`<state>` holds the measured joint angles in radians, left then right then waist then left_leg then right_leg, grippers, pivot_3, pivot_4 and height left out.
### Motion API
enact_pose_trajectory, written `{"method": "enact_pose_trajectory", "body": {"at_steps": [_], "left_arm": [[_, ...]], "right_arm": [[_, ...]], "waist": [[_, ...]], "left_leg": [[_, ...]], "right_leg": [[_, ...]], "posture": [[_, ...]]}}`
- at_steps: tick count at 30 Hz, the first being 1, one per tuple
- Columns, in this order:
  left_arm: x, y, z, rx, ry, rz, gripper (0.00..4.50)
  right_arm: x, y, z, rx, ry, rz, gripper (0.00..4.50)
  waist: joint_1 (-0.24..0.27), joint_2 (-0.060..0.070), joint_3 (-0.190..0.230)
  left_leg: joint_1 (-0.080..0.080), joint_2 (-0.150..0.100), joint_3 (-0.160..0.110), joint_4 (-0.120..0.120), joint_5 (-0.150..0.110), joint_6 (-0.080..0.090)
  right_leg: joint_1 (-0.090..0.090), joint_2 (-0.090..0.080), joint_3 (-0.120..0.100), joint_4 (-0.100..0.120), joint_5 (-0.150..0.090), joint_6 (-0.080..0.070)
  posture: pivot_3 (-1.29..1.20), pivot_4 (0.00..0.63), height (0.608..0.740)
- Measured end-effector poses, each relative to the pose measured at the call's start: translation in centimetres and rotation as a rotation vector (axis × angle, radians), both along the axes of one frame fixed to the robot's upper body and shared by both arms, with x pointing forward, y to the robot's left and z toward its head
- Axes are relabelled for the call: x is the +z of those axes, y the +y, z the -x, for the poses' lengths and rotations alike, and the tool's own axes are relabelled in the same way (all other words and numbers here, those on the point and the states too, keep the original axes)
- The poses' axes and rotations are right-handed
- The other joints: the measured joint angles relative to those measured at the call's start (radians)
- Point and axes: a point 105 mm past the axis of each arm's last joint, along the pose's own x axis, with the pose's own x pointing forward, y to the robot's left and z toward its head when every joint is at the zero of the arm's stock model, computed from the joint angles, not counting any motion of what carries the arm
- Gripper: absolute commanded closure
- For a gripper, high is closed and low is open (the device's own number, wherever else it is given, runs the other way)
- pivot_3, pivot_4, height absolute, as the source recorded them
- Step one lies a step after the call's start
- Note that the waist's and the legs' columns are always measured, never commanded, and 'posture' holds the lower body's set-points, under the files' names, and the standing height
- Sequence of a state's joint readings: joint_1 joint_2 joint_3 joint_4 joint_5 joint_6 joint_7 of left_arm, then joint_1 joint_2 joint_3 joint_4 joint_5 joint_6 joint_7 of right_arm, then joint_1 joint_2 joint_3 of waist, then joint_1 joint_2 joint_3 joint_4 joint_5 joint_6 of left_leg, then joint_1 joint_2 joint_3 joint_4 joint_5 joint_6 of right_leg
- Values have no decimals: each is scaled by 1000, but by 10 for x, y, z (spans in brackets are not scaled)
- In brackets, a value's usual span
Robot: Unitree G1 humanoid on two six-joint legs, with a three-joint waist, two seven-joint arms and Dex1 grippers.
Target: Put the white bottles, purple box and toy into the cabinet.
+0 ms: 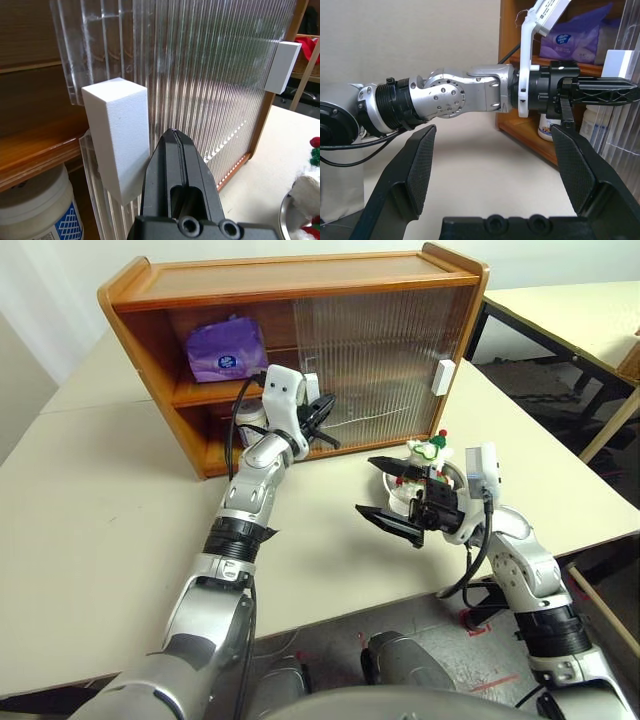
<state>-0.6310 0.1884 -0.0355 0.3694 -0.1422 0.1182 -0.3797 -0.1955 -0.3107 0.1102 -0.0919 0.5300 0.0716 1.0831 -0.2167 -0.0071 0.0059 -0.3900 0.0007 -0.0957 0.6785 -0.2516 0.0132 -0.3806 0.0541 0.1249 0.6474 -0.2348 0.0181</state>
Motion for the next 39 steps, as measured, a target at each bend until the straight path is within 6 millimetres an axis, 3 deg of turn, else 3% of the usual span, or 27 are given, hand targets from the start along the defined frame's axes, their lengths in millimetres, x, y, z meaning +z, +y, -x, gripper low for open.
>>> {"method": "enact_pose_trajectory", "body": {"at_steps": [25,39], "left_arm": [[0,46,14,165,-19,-30,4484],[-1,74,23,238,-36,-64,4484]], "right_arm": [[-5,-1,0,8,2,6,0],[-5,-1,1,16,0,11,0]], "waist": [[-39,-1,1],[-42,-1,1]], "left_leg": [[3,0,0,-1,-2,-4],[4,1,-3,-2,-9,-17]], "right_leg": [[0,1,1,0,0,-1],[-2,1,1,0,1,-4]], "posture": [[-260,0,740],[-237,0,740]]}}
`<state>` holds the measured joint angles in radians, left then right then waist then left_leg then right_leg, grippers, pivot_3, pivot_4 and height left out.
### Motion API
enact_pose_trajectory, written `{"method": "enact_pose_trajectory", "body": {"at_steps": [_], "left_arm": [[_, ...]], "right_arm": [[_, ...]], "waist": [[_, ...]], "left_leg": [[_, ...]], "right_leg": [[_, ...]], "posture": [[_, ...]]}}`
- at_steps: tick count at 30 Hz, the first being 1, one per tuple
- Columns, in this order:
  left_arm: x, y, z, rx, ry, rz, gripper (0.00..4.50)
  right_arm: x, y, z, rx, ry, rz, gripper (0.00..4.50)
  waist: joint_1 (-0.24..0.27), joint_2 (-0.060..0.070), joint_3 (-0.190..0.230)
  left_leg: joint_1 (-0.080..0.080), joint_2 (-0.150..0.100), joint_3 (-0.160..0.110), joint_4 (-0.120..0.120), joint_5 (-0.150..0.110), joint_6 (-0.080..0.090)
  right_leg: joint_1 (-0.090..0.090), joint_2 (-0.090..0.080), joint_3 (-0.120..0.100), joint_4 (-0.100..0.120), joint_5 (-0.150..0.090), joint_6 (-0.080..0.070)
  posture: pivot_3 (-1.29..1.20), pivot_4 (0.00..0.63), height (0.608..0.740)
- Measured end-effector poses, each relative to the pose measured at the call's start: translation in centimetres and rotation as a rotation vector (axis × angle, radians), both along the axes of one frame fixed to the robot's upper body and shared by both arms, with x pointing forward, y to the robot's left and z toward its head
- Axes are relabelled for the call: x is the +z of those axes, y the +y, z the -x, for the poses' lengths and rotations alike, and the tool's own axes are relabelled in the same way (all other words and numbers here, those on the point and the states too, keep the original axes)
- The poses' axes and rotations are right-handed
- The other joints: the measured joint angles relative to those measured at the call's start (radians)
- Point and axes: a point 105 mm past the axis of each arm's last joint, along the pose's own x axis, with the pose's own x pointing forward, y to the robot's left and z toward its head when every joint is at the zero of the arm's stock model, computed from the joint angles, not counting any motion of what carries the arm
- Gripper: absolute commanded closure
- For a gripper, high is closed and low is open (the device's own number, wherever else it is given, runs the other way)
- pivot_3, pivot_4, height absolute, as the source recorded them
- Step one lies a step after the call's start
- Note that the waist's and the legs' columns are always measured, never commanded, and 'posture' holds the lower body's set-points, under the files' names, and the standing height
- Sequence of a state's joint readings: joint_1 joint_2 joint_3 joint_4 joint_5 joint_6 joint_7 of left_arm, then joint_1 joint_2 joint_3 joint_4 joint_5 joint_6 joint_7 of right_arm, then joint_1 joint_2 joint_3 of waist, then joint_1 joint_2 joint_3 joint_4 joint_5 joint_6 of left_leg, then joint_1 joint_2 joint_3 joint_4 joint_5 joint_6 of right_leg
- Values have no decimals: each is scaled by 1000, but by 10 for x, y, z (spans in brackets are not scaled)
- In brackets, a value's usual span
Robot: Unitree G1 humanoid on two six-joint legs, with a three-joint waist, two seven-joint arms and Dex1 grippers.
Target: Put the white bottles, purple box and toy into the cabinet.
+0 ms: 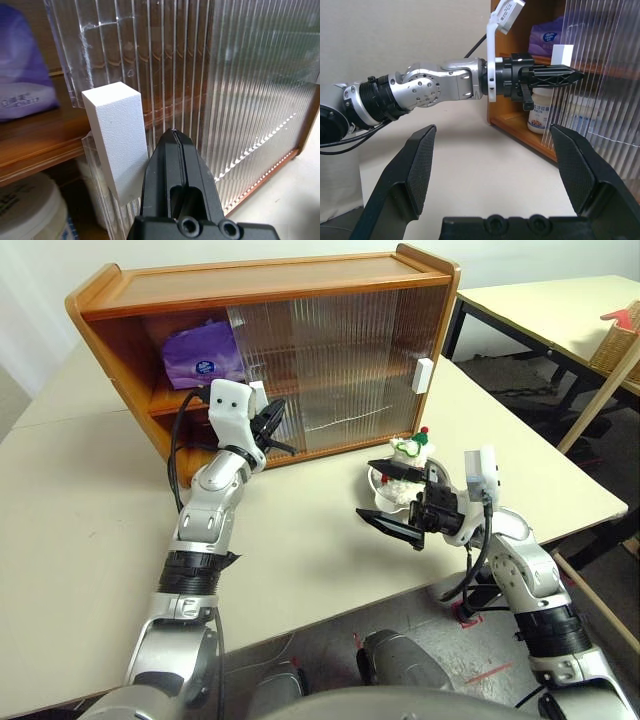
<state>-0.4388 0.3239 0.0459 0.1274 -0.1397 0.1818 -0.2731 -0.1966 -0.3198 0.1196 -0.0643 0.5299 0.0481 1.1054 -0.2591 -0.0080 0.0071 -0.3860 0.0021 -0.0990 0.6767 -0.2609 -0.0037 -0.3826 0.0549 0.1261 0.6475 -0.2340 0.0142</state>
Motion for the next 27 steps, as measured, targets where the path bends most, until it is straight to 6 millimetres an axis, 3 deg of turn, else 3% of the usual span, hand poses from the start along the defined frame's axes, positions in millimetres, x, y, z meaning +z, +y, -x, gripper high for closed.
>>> {"method": "enact_pose_trajectory", "body": {"at_steps": [20,27], "left_arm": [[-1,62,12,170,10,-28,4484],[0,86,19,231,9,-45,4484]], "right_arm": [[1,3,0,11,-3,-4,0],[2,4,0,15,-4,-6,0]], "waist": [[1,0,2],[10,0,2]], "left_leg": [[3,-9,-27,-4,-4,-8],[3,-12,-35,-19,-1,-12]], "right_leg": [[-6,2,1,-1,2,-3],[-8,1,1,-14,5,-9]], "posture": [[-223,0,740],[-211,0,740]]}}
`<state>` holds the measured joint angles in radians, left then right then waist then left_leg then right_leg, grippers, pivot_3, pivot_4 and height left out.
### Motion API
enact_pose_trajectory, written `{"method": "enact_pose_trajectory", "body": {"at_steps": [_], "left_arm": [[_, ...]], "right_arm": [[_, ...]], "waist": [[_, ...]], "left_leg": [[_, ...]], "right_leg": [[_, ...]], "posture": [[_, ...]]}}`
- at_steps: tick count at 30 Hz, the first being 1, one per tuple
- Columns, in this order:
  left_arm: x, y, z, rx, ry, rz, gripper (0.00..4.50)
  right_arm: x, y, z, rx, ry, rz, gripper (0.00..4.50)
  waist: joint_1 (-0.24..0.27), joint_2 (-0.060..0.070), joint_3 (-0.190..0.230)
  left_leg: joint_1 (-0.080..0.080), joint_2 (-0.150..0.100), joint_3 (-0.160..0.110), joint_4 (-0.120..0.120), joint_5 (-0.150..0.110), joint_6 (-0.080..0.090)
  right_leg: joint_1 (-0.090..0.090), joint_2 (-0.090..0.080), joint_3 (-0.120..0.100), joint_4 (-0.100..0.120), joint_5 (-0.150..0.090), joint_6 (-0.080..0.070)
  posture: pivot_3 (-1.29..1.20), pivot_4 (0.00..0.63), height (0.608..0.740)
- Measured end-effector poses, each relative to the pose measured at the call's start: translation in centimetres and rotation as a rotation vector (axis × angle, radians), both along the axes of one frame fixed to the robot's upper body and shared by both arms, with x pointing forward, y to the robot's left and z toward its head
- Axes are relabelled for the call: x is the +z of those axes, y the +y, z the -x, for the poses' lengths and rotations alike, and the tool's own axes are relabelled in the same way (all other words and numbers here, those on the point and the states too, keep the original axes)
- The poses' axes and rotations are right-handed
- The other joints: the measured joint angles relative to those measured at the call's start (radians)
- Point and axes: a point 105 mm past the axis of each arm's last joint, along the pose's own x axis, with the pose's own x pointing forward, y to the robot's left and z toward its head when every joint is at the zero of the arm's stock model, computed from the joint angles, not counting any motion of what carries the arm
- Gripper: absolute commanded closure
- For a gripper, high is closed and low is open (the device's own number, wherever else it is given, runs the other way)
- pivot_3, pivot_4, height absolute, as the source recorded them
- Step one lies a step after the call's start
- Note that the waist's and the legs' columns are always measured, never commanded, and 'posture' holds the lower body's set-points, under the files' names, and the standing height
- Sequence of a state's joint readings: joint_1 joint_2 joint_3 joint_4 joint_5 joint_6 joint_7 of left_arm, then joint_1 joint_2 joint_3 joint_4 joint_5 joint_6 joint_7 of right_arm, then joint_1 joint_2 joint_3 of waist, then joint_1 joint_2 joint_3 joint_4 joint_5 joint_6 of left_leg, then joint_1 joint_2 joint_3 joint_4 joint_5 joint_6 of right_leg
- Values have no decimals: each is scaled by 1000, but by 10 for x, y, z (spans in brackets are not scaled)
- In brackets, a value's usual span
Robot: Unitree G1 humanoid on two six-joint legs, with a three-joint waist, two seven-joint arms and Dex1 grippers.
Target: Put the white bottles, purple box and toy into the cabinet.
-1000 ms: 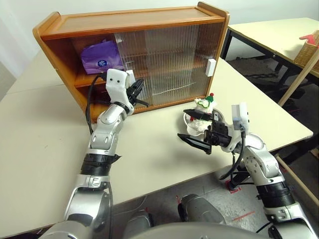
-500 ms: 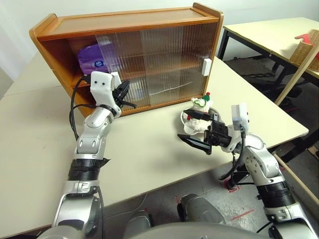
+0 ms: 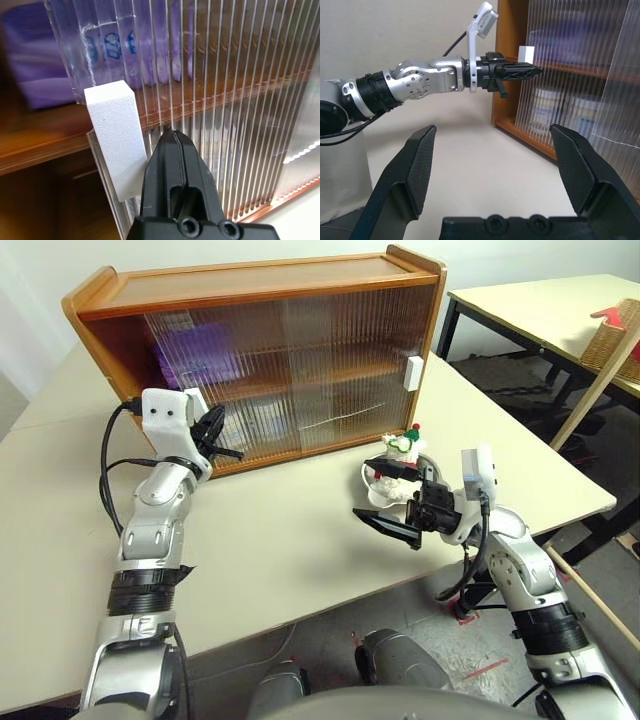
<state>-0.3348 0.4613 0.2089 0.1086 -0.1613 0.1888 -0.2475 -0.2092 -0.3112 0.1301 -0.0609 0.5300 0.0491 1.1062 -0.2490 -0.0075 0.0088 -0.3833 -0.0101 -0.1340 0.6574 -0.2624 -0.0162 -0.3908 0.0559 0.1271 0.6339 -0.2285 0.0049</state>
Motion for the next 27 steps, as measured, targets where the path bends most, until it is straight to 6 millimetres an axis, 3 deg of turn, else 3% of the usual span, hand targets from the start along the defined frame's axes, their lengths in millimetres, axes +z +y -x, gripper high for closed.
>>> {"method": "enact_pose_trajectory", "body": {"at_steps": [9,21,27], "left_arm": [[3,39,13,117,-7,-8,4484],[3,39,13,77,-15,30,4484],[-3,-5,17,-247,21,92,2575]], "right_arm": [[-2,0,-1,0,8,1,0],[-1,0,-1,2,6,2,0],[-2,-1,-2,1,6,10,0]], "waist": [[21,0,0],[26,0,0],[48,0,0]], "left_leg": [[-1,-3,-8,0,1,-1],[1,-3,-13,-10,3,-4],[-1,-3,-13,-11,7,-9]], "right_leg": [[-1,0,-2,0,1,-2],[-4,1,-4,0,6,-10],[-4,0,-4,0,7,-11]], "posture": [[-209,0,740],[-215,0,740],[-209,0,740]]}}
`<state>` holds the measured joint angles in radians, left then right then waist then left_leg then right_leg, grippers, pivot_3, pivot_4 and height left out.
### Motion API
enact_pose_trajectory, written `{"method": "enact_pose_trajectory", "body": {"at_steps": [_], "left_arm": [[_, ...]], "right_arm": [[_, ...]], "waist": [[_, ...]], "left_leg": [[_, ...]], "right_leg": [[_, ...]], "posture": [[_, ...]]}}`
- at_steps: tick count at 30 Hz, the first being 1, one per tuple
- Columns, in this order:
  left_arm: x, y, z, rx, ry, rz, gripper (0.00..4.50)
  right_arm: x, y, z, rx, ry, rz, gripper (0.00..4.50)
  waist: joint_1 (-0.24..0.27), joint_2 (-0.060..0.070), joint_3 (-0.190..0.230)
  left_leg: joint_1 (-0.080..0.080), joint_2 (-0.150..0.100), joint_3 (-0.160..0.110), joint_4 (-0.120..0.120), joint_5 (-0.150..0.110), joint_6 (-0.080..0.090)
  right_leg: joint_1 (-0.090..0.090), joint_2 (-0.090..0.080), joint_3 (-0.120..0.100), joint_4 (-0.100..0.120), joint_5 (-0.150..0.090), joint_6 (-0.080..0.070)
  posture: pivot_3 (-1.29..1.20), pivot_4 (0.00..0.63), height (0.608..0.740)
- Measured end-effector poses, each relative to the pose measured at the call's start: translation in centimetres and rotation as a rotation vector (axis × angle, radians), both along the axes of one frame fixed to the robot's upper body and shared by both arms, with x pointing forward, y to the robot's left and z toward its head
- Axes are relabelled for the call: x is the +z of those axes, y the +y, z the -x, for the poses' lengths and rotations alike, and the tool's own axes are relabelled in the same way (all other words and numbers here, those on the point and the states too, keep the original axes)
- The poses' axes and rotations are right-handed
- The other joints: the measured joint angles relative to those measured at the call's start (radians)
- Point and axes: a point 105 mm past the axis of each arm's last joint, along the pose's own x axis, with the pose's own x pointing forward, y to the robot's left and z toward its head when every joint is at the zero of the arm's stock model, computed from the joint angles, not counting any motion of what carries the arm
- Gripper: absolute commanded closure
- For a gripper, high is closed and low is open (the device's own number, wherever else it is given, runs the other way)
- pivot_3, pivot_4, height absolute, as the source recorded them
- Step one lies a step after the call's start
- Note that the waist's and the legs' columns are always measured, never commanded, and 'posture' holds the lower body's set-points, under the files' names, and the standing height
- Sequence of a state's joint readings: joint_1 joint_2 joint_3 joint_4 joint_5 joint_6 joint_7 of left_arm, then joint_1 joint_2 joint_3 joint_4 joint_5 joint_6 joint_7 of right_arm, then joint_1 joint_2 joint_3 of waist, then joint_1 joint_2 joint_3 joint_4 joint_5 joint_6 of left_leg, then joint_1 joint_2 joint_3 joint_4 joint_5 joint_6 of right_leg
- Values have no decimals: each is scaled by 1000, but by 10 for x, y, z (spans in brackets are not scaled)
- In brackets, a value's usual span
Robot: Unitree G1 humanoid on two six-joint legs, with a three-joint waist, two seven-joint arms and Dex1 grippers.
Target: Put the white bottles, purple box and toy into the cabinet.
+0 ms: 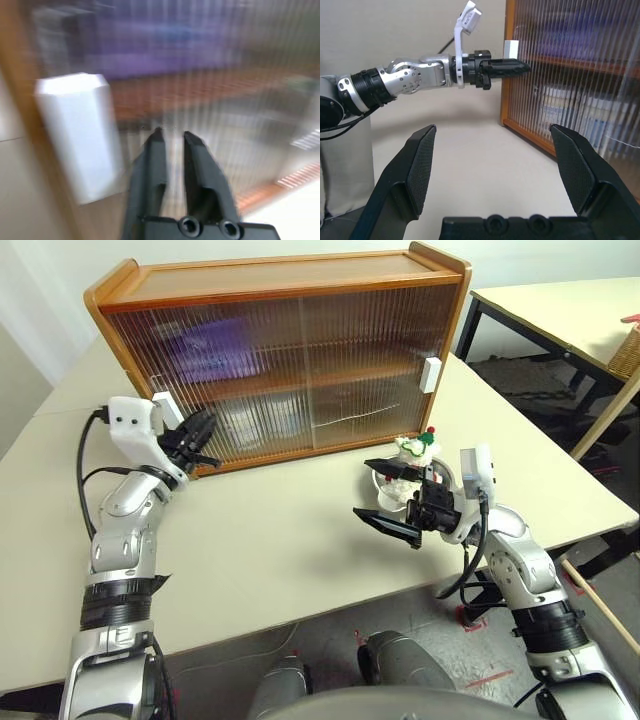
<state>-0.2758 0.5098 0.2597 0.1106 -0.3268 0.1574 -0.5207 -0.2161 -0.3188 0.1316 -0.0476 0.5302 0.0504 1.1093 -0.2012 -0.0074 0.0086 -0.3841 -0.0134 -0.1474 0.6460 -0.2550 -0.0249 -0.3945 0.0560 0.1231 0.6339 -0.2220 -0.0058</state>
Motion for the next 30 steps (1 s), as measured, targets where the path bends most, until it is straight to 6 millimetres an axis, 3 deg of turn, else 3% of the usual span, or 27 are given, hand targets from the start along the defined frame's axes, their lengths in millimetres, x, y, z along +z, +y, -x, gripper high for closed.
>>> {"method": "enact_pose_trajectory", "body": {"at_steps": [3,7,8,10,14,17,22,30], "left_arm": [[-5,-15,8,-121,28,30,1541],[3,-34,16,-245,15,54,148],[6,-38,21,-287,5,58,30],[11,-49,35,-395,-11,70,30],[13,-54,66,-539,-11,100,0],[12,-39,77,-535,15,44,0],[15,-34,84,-538,-3,17,0],[19,-40,87,-558,-26,-6,0]], "right_arm": [[0,-2,0,0,-1,8,0],[0,-3,-2,-2,-1,13,0],[0,-3,-3,1,-2,14,0],[2,-3,-4,11,-3,18,0],[13,-17,-11,3,12,-3,1312],[24,-38,-24,-70,7,-32,2489],[38,-62,-47,-172,-14,-27,4394],[44,-112,-89,-457,0,54,4456]], "waist": [[6,0,-1],[14,0,-1],[16,0,-2],[21,0,-2],[34,0,-2],[42,1,-2],[54,2,-3],[52,4,-3]], "left_leg": [[-3,0,0,0,2,1],[-7,0,1,1,3,19],[-7,1,2,1,3,19],[-7,1,3,2,3,19],[-7,2,3,3,-2,20],[-7,4,4,9,-10,28],[-5,5,3,17,-13,30],[1,6,3,18,-12,31]], "right_leg": [[-2,0,0,0,0,0],[-4,1,-1,-1,-3,-6],[-4,1,-1,-1,-3,-4],[-4,1,-1,-1,-2,2],[-3,2,0,-1,-7,5],[-1,2,-1,-1,-9,3],[3,2,-2,0,-9,-6],[6,2,0,1,-1,-9]], "posture": [[-205,0,740],[-199,0,740],[-199,0,740],[-197,0,740],[-192,0,740],[-192,0,740],[-177,0,740],[-179,0,740]]}}
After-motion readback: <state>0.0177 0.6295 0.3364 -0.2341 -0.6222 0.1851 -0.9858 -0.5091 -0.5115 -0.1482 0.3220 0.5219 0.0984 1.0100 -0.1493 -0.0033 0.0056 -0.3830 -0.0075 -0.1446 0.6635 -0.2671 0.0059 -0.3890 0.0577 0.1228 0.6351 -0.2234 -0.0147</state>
